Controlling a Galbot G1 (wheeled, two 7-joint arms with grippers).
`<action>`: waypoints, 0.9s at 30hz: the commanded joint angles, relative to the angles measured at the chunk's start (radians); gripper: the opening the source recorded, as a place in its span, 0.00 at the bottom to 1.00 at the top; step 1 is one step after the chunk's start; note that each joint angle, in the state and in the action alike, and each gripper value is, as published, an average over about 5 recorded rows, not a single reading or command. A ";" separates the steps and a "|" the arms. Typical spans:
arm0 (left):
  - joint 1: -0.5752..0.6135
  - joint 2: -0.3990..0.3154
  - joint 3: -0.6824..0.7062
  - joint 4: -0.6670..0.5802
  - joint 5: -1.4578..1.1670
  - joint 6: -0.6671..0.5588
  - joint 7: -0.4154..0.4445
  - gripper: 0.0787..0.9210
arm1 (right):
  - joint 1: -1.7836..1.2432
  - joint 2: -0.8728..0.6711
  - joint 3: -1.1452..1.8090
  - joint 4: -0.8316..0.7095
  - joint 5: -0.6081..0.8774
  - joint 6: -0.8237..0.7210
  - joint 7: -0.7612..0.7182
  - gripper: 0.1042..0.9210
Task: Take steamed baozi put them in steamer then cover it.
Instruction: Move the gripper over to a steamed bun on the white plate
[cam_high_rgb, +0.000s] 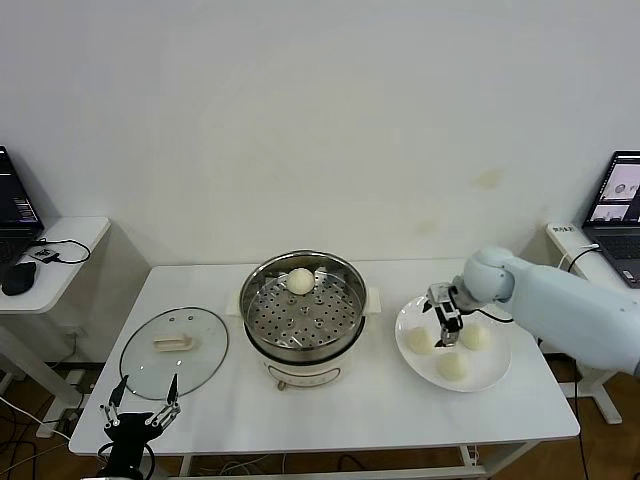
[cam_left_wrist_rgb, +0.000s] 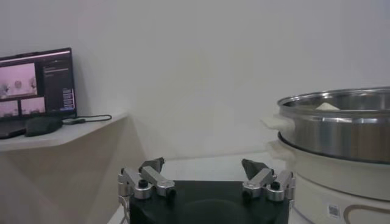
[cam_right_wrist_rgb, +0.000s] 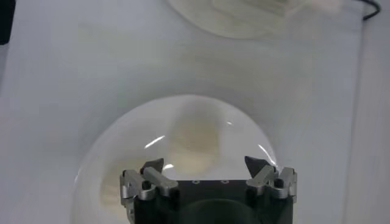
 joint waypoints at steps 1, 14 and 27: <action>-0.002 -0.002 0.003 -0.001 0.002 -0.001 0.000 0.88 | -0.072 0.041 0.033 -0.054 -0.049 -0.007 0.003 0.88; -0.009 0.002 0.002 0.006 0.005 -0.001 0.000 0.88 | -0.119 0.070 0.078 -0.116 -0.079 0.006 0.021 0.86; -0.012 0.000 0.006 0.004 0.006 -0.001 0.000 0.88 | -0.116 0.088 0.092 -0.126 -0.073 0.003 0.027 0.68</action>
